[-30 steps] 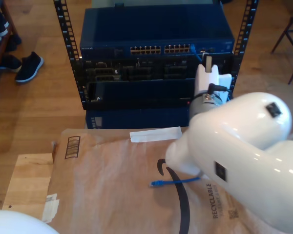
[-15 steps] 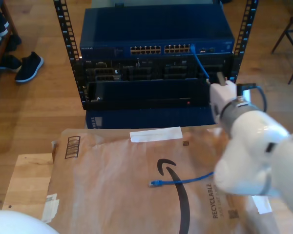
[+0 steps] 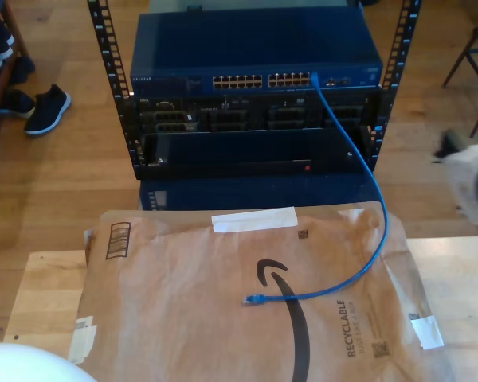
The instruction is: Grab the cable and plug it in
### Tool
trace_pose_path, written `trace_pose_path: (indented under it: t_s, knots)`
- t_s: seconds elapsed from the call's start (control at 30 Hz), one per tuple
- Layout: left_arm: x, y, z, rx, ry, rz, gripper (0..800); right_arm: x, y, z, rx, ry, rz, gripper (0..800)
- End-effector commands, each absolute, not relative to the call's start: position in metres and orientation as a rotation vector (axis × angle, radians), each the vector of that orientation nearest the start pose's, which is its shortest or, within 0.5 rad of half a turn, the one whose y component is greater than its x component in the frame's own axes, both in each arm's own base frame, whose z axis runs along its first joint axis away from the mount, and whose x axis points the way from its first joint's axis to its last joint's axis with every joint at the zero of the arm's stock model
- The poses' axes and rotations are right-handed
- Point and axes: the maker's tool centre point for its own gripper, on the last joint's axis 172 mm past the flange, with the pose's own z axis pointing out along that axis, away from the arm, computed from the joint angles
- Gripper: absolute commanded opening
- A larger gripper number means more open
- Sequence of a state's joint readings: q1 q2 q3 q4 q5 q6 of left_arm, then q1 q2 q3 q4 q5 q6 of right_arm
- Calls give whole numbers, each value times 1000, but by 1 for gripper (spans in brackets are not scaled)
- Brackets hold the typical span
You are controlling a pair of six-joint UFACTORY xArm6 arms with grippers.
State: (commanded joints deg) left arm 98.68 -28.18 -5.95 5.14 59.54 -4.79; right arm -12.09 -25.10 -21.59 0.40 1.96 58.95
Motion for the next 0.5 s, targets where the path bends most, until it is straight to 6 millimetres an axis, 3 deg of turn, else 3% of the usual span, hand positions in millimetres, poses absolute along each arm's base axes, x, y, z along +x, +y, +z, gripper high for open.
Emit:
trace_pose_path:
  t_s: [0.13, 0.23, 0.37, 0.5]
  knots:
    - [-36, 119, 28, 1815, 2158, -503, 800, 446, -145, 248, -2191, 1579, -1096, 796]
    - [-36, 119, 28, 1815, 2158, -503, 800, 415, -179, 241, -2308, 1657, -1052, 796]
    - [-36, 119, 28, 1817, 2156, -503, 800, 366, -204, 227, -2446, 1752, -927, 796]
    - [-36, 119, 28, 1817, 2156, -503, 800, 300, -226, 209, -2586, 1843, -701, 796]
